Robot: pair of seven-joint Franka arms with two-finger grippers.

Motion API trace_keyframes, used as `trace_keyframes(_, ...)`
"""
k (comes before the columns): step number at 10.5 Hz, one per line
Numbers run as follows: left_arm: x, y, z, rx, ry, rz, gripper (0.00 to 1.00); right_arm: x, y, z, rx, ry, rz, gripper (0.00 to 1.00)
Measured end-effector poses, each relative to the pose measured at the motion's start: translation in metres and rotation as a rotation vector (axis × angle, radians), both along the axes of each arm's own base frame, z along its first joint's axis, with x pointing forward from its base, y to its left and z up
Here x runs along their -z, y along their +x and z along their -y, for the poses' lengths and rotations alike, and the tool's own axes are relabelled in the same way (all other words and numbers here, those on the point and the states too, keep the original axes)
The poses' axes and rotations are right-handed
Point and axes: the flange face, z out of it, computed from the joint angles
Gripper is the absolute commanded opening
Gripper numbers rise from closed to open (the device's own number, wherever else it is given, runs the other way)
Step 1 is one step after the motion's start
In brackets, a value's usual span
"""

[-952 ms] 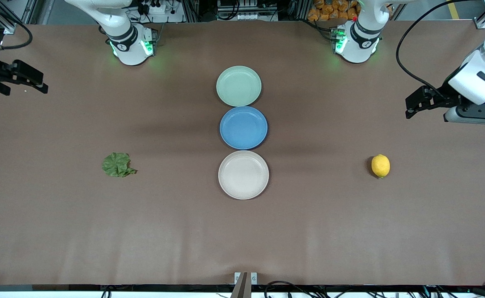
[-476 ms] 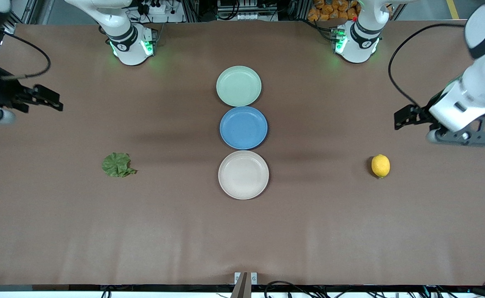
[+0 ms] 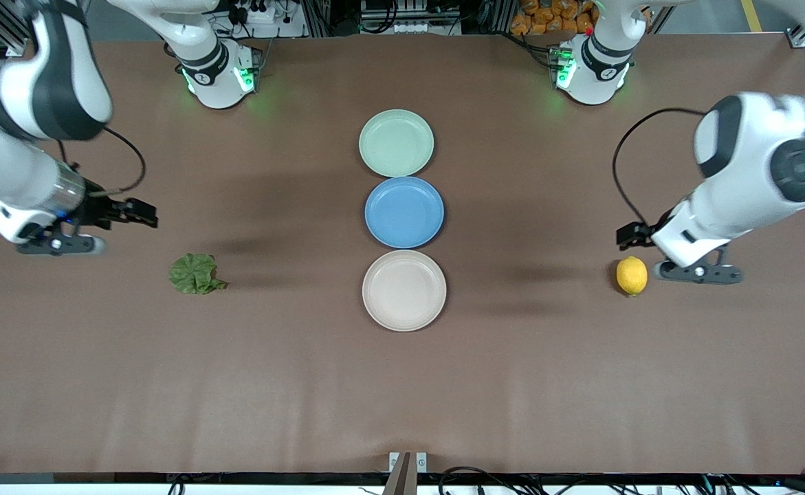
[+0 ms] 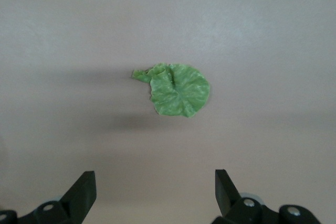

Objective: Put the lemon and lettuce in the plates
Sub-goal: 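Reach the right gripper to the lettuce while the left gripper reaches the lemon, then grasp the lettuce with the right gripper while the left gripper grasps the lemon, then carry the lemon with the left gripper onto the cream plate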

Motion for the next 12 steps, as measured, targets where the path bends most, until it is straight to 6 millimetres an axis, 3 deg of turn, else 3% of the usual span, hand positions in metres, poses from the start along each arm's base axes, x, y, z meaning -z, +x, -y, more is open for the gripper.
trace_keyframes(3, 0.110, -0.010, -0.021, 0.056, 0.062, -0.030, 1.00, 0.075, 0.003, 0.001, 0.004, 0.002, 0.013, 1.00)
trace_keyframes(6, 0.176, -0.005, -0.051, 0.084, 0.086, -0.056, 1.00, 0.136, 0.005, 0.002, 0.011, 0.005, 0.056, 1.00)
trace_keyframes(8, 0.198, -0.003, -0.050, 0.106, 0.089, -0.063, 0.01, 0.166, 0.010, 0.005, 0.017, 0.005, 0.074, 1.00)
trace_keyframes(12, 0.199, 0.007, -0.046, 0.119, 0.087, -0.049, 0.00, 0.218, 0.005, 0.016, 0.014, -0.012, 0.113, 0.99)
